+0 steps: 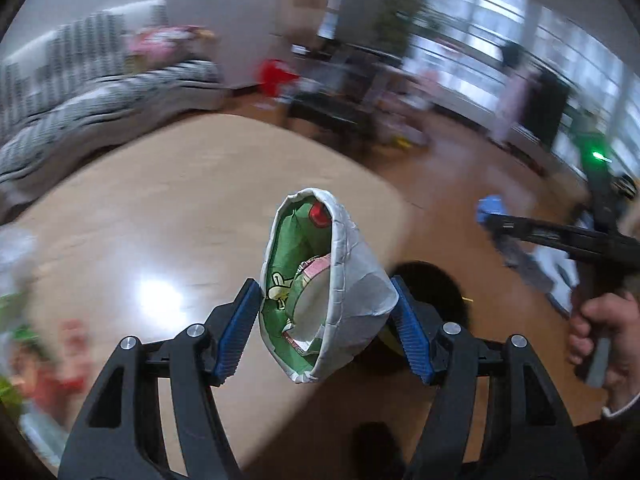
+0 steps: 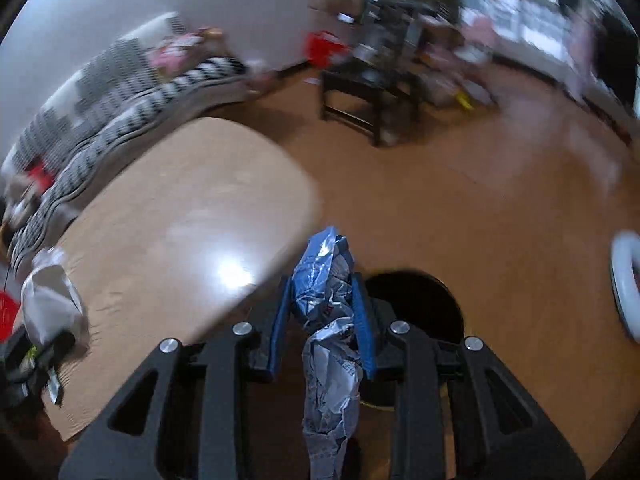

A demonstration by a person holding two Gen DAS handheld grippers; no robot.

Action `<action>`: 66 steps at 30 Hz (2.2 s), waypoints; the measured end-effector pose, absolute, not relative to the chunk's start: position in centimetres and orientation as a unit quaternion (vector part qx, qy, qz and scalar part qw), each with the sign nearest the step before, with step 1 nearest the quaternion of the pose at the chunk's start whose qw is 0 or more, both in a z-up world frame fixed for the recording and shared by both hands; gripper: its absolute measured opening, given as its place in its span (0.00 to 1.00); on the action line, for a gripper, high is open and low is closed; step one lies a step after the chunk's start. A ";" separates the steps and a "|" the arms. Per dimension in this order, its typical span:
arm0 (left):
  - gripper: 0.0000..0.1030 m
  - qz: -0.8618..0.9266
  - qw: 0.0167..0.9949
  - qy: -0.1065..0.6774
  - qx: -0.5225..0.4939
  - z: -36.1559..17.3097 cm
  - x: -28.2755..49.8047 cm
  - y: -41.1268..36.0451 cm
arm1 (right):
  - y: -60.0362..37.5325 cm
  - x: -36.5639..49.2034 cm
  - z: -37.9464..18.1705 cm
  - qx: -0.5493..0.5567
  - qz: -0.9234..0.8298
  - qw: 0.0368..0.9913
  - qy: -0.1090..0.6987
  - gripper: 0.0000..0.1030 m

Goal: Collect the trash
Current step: 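Carry both items over the bin and open both tools to drop them, then move both open tools back over the table trash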

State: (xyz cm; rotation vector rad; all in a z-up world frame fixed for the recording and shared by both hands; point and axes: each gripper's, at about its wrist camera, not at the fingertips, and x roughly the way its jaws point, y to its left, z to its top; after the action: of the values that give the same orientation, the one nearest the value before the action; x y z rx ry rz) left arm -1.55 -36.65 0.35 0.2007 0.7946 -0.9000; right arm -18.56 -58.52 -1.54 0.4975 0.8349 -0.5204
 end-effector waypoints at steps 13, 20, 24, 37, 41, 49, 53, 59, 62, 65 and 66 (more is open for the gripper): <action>0.63 -0.504 0.724 0.441 0.164 -11.1 -6.8 -54.6 | -67.7 -22.4 -10.1 0.354 -0.269 0.783 0.434 0.29; 0.64 -0.501 0.714 0.460 0.168 -13.4 -6.0 -57.5 | -68.6 -22.1 -10.8 0.362 -0.271 0.780 0.433 0.29; 0.78 -0.499 0.721 0.446 0.178 -13.3 -7.0 -56.9 | -68.5 -22.0 -10.3 0.353 -0.284 0.782 0.429 0.58; 0.89 -0.469 0.762 0.425 0.134 -6.3 -4.4 -48.8 | -62.0 -19.4 -3.0 0.294 -0.253 0.845 0.367 0.81; 0.91 -0.428 0.806 0.388 0.130 -2.0 -2.9 -40.6 | -55.3 -15.6 1.0 0.255 -0.183 0.882 0.350 0.85; 0.93 -0.259 0.892 0.358 0.095 1.7 2.1 -17.4 | -38.9 -8.1 5.7 0.185 -0.026 0.919 0.347 0.89; 0.93 -0.183 0.905 0.379 0.062 1.6 3.3 -7.0 | -31.2 -4.5 6.4 0.157 0.023 0.921 0.355 0.89; 0.93 -0.100 0.904 0.415 0.026 -0.1 3.3 4.2 | -24.3 -0.4 5.4 0.117 0.058 0.913 0.386 0.89; 0.93 -0.080 0.899 0.431 0.016 -1.1 3.6 6.9 | -22.4 0.3 4.4 0.105 0.066 0.910 0.396 0.89; 0.93 -0.071 0.890 0.451 -0.001 -2.4 4.7 7.9 | -21.6 1.3 3.7 0.097 0.070 0.906 0.405 0.88; 0.93 -0.068 0.887 0.457 -0.008 -2.8 4.9 7.8 | -21.1 1.6 3.5 0.093 0.069 0.906 0.408 0.89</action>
State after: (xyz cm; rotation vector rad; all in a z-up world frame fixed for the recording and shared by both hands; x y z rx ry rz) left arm 4.86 7.77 -2.79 -0.0172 0.9495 -0.1412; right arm 1.56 -21.09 3.51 0.1915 0.8428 0.1430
